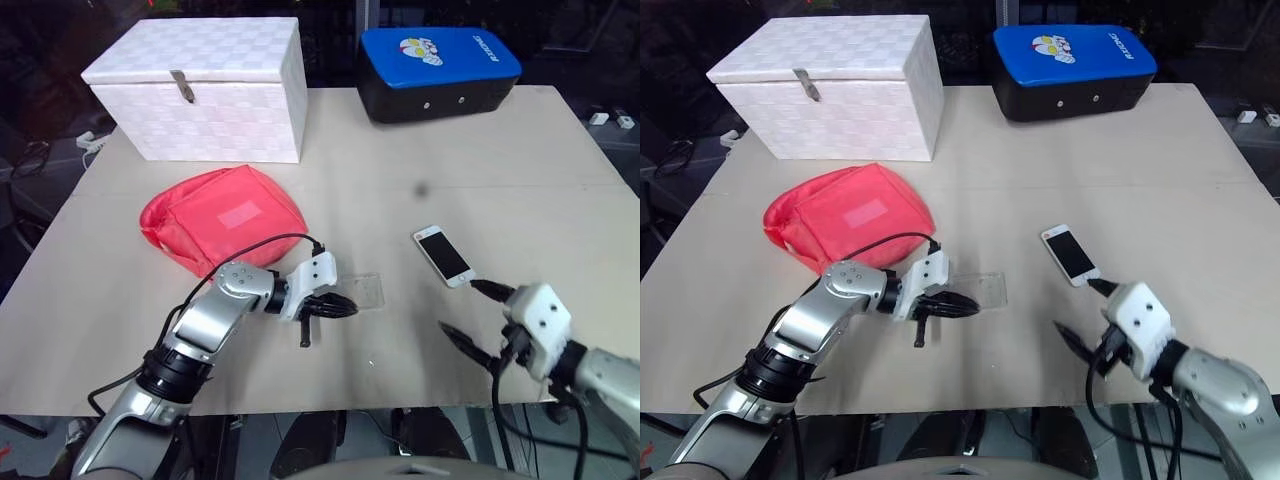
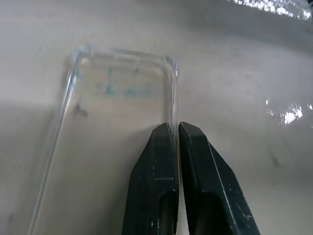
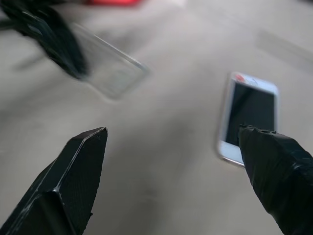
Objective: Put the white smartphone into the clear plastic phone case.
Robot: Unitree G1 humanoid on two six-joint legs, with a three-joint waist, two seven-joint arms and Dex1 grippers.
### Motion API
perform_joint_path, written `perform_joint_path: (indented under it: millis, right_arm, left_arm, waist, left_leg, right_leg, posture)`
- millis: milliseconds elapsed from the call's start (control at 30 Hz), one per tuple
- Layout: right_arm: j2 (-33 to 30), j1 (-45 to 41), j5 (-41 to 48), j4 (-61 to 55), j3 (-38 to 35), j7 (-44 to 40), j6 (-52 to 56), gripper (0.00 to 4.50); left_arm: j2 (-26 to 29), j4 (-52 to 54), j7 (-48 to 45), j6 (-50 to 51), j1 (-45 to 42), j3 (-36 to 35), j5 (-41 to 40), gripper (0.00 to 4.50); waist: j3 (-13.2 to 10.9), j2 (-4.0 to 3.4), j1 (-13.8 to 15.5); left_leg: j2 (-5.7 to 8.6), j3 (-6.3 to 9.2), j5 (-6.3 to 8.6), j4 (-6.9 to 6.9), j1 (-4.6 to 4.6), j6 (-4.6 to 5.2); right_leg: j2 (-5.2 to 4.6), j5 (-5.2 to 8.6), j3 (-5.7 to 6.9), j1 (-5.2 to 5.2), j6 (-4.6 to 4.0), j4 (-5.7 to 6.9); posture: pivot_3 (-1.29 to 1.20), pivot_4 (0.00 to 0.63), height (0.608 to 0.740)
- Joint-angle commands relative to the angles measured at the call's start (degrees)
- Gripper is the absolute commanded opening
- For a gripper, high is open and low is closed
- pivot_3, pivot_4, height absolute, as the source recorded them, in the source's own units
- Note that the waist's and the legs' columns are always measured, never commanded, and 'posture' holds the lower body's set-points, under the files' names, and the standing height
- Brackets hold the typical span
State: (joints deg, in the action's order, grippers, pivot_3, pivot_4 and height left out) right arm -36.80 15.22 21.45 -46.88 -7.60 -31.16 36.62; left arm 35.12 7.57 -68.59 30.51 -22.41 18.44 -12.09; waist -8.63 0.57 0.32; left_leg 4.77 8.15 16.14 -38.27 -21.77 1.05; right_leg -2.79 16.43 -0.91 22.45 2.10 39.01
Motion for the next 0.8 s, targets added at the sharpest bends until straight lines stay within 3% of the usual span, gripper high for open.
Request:
perform_joint_path:
  millis: [33, 67, 100, 133, 267, 500, 700, 800]
  right_arm:
    - [1.32, -6.89, -0.42, 5.09, 1.61, 3.70, 5.22, 4.50]
    - [1.81, -8.54, -0.20, 6.19, 2.07, 4.08, 6.29, 4.50]
    - [2.16, -9.55, 0.08, 6.77, 2.30, 4.31, 7.17, 4.50]
    - [2.27, -11.62, -0.94, 8.59, 3.82, 4.73, 7.75, 4.50]
    - [3.61, -19.45, -5.04, 17.21, 9.77, 6.48, 8.55, 4.50]
    - [6.84, -28.26, -7.66, 30.34, 11.19, 8.80, 11.11, 4.50]
    - [7.14, -32.31, -6.35, 35.62, 13.85, 4.95, 14.54, 4.50]
    - [6.14, -32.30, -6.91, 36.09, 15.24, 3.58, 14.90, 3.66]
  left_arm:
    - [0.71, 1.33, -1.88, 0.88, -0.02, -3.75, -5.07, 1.00]
    - [0.73, 1.86, -1.78, 0.93, 0.28, -4.84, -6.26, 1.67]
    - [0.73, 2.21, -1.68, 1.21, 0.45, -5.53, -7.22, 1.81]
    - [0.64, 3.19, -1.54, -0.06, 1.67, -8.28, -9.24, 2.45]
    - [1.97, 8.27, -1.24, -1.16, 8.85, -20.18, -17.86, 4.29]
    - [3.73, 13.66, -0.50, -6.60, 20.12, -31.52, -23.18, 4.29]
    - [2.98, 16.27, 1.01, -10.82, 26.62, -34.79, -23.90, 4.29]
    - [2.38, 16.94, 2.72, -11.33, 27.09, -35.17, -24.72, 4.34]
  waist:
    - [0.00, 0.00, -0.42]
    - [0.00, 0.00, -0.46]
    - [0.00, 0.00, -0.54]
    - [0.00, 0.00, -0.63]
    - [-0.01, 0.00, -1.76]
    - [-0.02, -0.05, -0.76]
    - [0.05, -0.02, -1.16]
    - [0.15, 0.06, -1.09]
  left_leg:
    - [0.00, 0.00, 0.00, 0.00, 0.00, 0.00]
    - [0.00, 0.00, 0.00, 0.01, -0.05, -0.01]
    - [-0.01, 0.00, 0.00, 0.01, -0.11, -0.01]
    - [-0.01, 0.01, 0.00, 0.03, -0.12, -0.01]
    - [-0.01, -0.06, 0.00, 0.10, -0.15, 0.00]
    - [-0.01, -0.07, 0.00, 0.09, -0.11, 0.00]
    - [-0.01, -0.08, 0.01, 0.07, 0.04, 0.01]
    - [-0.03, -0.08, 0.02, 0.08, 0.08, 0.03]
  right_leg:
    - [0.00, 0.00, -0.01, 0.02, 0.00, 0.01]
    - [0.00, 0.00, -0.01, 0.08, -0.01, 0.01]
    - [0.00, 0.00, -0.01, 0.15, -0.02, 0.01]
    - [-0.01, 0.00, -0.01, 0.16, -0.02, 0.00]
    - [-0.02, 0.00, -0.13, 0.24, -0.02, -0.06]
    - [-0.03, -0.01, -0.11, 0.22, -0.03, -0.07]
    - [-0.03, -0.05, -0.12, 0.12, -0.07, -0.02]
    - [-0.01, -0.09, -0.13, 0.09, -0.10, -0.02]
  posture:
    - [0.00, 0.150, 0.740]
    - [0.00, 0.150, 0.740]
    - [0.00, 0.150, 0.740]
    - [0.00, 0.150, 0.740]
    - [0.00, 0.150, 0.740]
    - [0.00, 0.150, 0.740]
    - [0.00, 0.150, 0.740]
    - [0.00, 0.150, 0.740]
